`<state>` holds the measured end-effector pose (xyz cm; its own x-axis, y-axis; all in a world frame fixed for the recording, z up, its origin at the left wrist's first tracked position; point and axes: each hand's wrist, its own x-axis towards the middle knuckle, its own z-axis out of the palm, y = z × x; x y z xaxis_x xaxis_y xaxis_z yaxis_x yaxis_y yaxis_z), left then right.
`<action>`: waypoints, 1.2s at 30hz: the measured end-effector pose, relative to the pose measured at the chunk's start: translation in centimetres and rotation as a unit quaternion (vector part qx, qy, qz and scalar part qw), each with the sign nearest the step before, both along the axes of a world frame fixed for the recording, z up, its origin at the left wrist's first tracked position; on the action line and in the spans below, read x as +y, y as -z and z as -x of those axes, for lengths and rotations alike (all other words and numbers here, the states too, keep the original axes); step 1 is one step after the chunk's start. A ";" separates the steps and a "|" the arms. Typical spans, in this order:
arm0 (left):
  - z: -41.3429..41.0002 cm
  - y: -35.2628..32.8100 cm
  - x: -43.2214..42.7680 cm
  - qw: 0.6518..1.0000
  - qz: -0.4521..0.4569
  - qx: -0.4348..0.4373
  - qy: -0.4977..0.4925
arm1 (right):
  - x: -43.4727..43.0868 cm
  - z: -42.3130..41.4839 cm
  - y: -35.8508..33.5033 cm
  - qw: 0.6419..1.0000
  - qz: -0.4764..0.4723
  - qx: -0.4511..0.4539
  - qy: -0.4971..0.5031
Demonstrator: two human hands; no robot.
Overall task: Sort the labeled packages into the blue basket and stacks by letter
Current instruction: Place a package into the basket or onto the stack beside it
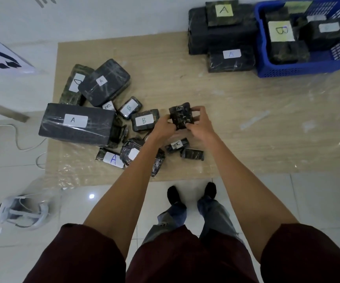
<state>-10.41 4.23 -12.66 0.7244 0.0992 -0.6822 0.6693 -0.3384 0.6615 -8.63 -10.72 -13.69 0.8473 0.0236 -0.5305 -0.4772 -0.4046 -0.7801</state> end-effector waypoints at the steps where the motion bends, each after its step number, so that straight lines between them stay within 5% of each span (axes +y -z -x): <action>1: 0.0 -0.6 -0.2 0.998 0.047 -0.012 -0.045 | -0.3 -0.2 -0.3 1.000 -0.014 -0.007 0.007; 6: -0.4 -2.2 -0.4 0.961 0.204 -0.025 -0.184 | -2.2 -0.8 -1.0 0.995 -0.061 -0.038 0.067; 15: -3.3 -4.5 -3.7 0.965 0.170 -0.070 -0.187 | -4.9 -2.7 -6.0 0.980 -0.170 0.004 0.102; 36: -8.0 -14.1 -12.8 0.939 0.225 -0.226 -0.130 | -14.1 -7.7 -13.9 0.952 -0.257 -0.161 0.030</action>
<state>-2.41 -8.58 1.44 0.9413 0.0887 -0.3257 0.3065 0.1799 0.9347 -0.94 -24.83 0.16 0.9721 0.1570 -0.1740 -0.1898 0.0915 -0.9776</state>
